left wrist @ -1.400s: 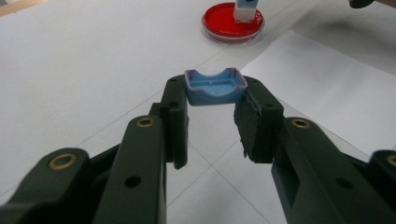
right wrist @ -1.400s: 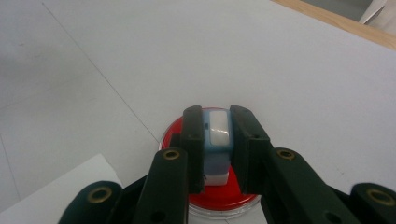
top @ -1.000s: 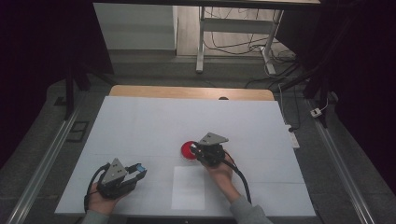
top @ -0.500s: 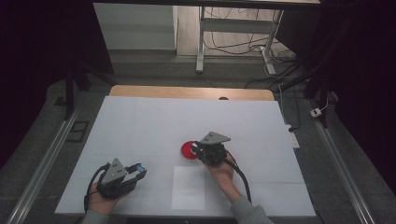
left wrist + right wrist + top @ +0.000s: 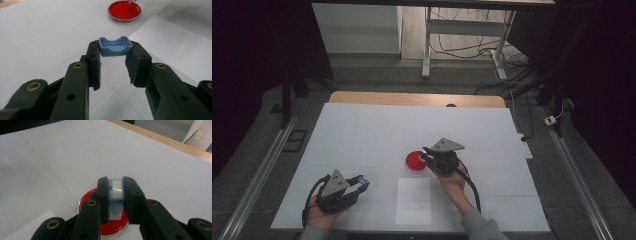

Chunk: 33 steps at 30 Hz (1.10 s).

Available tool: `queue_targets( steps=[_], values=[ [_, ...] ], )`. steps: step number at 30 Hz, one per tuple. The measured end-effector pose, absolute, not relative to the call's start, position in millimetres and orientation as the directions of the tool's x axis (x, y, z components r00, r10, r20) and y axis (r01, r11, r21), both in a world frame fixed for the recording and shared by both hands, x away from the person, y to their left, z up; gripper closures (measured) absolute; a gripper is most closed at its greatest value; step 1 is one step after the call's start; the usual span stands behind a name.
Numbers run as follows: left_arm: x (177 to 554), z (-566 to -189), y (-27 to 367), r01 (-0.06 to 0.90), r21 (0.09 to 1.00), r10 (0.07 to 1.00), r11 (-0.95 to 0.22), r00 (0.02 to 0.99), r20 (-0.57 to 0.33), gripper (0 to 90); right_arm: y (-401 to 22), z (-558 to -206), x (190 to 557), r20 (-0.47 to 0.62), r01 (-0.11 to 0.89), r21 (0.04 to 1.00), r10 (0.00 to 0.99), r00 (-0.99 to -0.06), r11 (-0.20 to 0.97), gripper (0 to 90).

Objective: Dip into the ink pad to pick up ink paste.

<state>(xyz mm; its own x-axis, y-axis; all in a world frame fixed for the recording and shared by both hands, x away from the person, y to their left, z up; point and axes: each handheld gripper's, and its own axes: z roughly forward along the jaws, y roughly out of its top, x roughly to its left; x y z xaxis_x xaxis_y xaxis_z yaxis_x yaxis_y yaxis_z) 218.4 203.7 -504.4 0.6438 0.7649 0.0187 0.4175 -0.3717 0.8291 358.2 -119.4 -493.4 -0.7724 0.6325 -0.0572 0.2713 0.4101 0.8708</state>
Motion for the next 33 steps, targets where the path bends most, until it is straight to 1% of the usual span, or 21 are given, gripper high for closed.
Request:
queue_targets(
  steps=[33],
  values=[
    [218.6,-504.6,204.2,0.419,0.829,0.767,-0.371,0.641,0.019,65.4,-110.8,-504.0,369.2,-0.053,0.311,0.836,0.630,-0.775,0.452,75.9]
  ],
)
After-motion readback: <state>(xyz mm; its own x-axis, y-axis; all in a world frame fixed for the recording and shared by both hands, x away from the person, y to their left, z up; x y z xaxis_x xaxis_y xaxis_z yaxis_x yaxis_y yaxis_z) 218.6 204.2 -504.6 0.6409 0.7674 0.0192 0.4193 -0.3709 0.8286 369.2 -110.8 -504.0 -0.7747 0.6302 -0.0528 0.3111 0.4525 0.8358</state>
